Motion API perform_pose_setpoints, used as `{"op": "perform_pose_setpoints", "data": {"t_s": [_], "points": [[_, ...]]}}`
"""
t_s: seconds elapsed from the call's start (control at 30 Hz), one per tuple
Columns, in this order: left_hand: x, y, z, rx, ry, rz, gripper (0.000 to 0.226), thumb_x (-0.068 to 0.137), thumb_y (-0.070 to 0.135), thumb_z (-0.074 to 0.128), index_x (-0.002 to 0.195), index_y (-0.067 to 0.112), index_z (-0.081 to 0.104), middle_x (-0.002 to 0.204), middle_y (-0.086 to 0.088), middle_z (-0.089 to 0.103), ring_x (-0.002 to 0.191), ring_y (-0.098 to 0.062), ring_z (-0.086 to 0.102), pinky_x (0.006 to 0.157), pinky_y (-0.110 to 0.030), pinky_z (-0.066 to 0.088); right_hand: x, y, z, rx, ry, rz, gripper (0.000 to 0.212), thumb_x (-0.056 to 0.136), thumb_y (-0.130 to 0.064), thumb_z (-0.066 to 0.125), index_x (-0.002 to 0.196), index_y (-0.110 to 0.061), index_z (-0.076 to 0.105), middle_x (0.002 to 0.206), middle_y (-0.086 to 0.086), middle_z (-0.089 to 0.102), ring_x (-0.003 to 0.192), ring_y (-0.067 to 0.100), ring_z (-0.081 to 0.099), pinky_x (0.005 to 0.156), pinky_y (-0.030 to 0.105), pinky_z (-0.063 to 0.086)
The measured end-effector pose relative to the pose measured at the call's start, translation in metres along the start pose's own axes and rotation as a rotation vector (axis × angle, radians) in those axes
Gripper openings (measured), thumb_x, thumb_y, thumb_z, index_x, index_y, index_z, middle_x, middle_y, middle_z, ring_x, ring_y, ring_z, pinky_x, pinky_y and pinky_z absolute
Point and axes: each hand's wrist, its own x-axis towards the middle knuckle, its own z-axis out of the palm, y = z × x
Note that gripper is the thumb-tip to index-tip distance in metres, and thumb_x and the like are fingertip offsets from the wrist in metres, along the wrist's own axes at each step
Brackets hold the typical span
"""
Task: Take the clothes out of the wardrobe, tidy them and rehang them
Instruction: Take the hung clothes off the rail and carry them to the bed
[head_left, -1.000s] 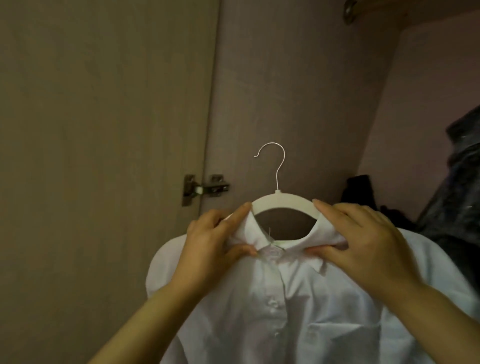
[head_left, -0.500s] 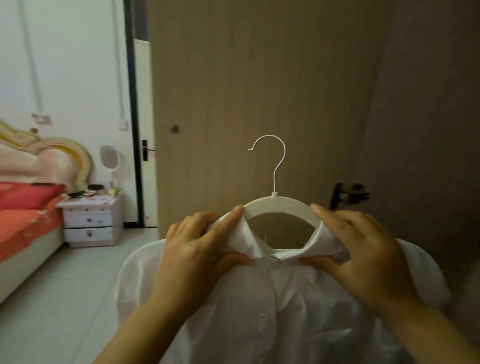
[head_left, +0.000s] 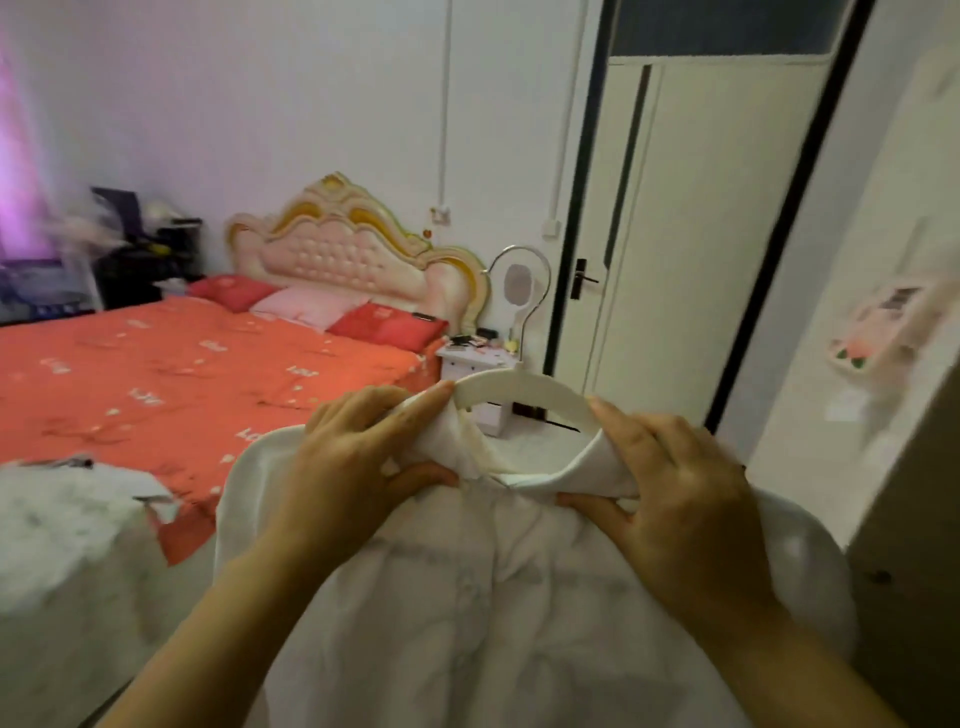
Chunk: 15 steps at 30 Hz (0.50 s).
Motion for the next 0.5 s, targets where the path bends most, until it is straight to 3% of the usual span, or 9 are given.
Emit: {"op": "perform_pose_setpoints", "data": {"t_s": [0.2,0.33,0.5], "points": [[-0.031,-0.078,-0.028,0.221,0.004,-0.207,0.061,0.071,0.05,0.056,0.12,0.015,0.06,0.093,-0.011,0.066,0.088,-0.019,0.052,0.075,-0.033,0.043,0.045,-0.044,0.111,0.319,-0.05,-0.15,0.063,0.072,-0.047,0.064,0.12,-0.007,0.062,0.094,0.009,0.065,0.08,0.029,0.062,0.069,0.04,0.052],[-0.039,-0.118,-0.047,0.391,-0.015,-0.316,0.061,0.068,0.05,0.057,0.116,0.012,0.064,0.089,-0.012,0.067,0.079,-0.029,0.064,0.075,-0.036,0.046,0.074,-0.076,0.18,0.514,-0.079,-0.192,0.065,0.068,-0.046,0.067,0.12,-0.009,0.062,0.096,0.009,0.066,0.082,0.032,0.063,0.071,0.041,0.051],[-0.047,-0.155,-0.061,0.572,-0.017,-0.41,0.062,0.06,0.041,0.073,0.112,0.009,0.067,0.091,-0.014,0.068,0.079,-0.033,0.066,0.075,-0.046,0.05,0.102,-0.114,0.252,0.709,-0.099,-0.249,0.069,0.057,-0.035,0.084,0.117,-0.008,0.064,0.097,0.01,0.067,0.083,0.033,0.063,0.075,0.041,0.052]]}}
